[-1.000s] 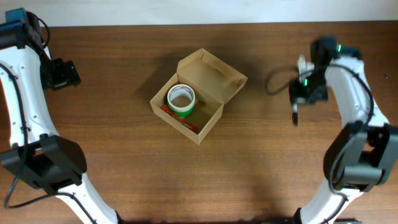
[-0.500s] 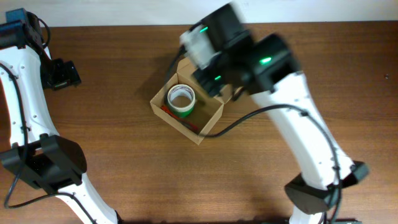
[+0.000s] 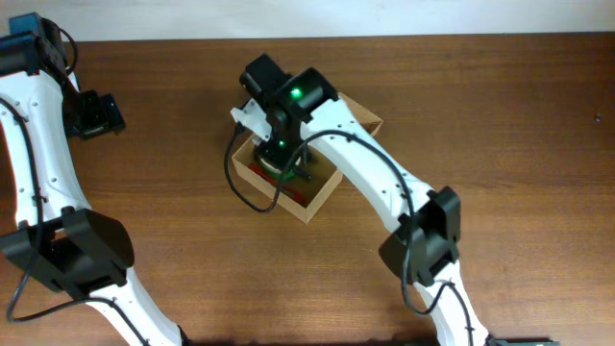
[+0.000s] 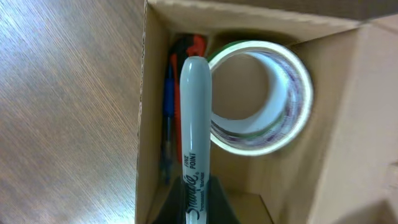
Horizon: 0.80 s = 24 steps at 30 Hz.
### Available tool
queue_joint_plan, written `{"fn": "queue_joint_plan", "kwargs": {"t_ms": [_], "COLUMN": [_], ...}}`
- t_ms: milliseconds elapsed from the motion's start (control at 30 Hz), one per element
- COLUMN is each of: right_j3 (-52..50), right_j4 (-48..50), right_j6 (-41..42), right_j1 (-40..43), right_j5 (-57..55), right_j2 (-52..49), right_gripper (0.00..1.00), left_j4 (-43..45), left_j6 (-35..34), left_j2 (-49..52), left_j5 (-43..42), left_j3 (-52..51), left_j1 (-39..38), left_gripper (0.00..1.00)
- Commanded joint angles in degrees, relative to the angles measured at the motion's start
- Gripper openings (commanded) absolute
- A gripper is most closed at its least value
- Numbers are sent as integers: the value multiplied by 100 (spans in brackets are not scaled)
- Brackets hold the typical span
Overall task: Pack container
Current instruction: 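Release the marker in the box and lift the right gripper away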
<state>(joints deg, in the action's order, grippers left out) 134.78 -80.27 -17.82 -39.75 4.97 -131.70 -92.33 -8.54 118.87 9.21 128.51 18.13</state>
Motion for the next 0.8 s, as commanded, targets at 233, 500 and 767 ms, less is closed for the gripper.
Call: {"fn": "queue_joint_plan", "kwargs": {"t_ms": [233, 500, 767], "right_j3": [-181, -859, -1178], "right_j4": [122, 509, 664], "right_j6": [-61, -59, -59], "right_j1": [-4, -4, -9], "right_j5": [678, 839, 1010], "right_j2": [-382, -382, -382], "right_gripper": [4, 4, 4], "left_j4": [-4, -4, -4], "left_j6": [72, 72, 72], "left_j2": [42, 42, 42], "left_j5": [20, 20, 20], "left_j3": [-28, -28, -28], "left_j1": [15, 15, 15], "left_gripper": [100, 100, 100]}}
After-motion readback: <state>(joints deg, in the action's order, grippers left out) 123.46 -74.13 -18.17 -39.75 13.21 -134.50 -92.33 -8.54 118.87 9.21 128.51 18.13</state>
